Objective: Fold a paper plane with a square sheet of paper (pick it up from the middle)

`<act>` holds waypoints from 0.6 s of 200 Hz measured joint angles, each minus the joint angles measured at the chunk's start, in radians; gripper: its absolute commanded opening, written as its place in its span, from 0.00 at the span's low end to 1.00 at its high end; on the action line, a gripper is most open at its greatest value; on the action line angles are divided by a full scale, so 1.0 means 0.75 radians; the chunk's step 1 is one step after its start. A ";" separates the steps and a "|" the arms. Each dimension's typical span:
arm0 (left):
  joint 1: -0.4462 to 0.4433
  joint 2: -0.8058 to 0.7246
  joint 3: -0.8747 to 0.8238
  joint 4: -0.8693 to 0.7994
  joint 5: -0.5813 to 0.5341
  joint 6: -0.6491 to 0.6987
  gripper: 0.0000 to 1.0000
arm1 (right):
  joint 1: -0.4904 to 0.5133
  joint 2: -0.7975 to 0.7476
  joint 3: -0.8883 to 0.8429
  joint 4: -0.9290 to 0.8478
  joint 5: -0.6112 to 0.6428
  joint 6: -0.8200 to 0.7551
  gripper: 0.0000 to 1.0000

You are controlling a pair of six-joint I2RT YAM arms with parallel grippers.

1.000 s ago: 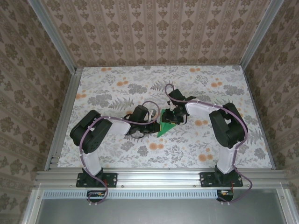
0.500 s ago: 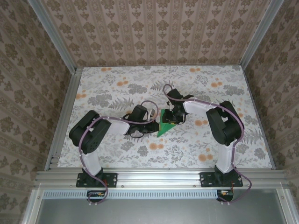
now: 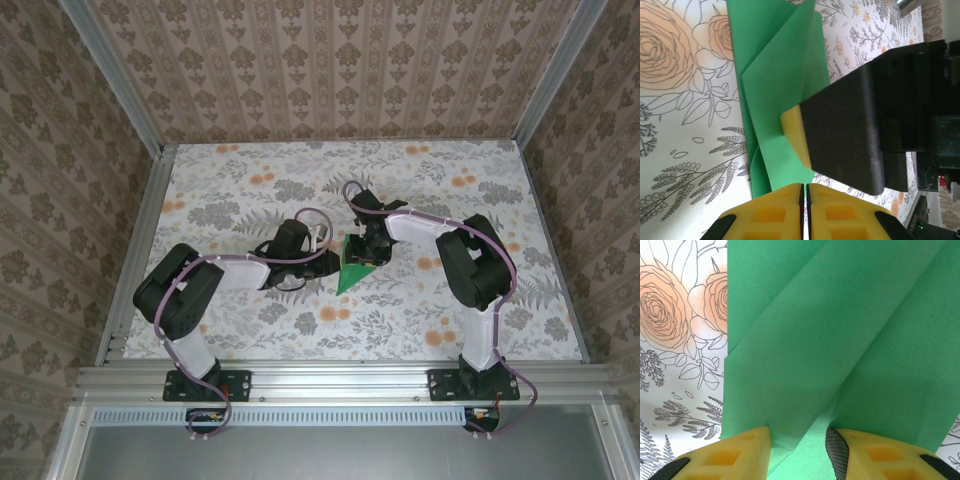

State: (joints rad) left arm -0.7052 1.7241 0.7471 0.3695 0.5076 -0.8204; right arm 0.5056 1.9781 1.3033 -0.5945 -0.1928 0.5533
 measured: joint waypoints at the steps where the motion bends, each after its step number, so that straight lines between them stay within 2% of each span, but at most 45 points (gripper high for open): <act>1: 0.000 0.001 0.000 0.002 0.002 0.000 0.13 | 0.000 0.001 0.001 -0.001 0.000 0.001 0.43; 120: -0.013 0.099 0.014 0.067 0.075 0.001 0.11 | 0.004 0.036 0.050 -0.053 0.008 0.053 0.45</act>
State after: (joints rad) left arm -0.7151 1.7985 0.7574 0.4198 0.5636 -0.8200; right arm 0.5087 2.0048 1.3407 -0.6342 -0.1871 0.5934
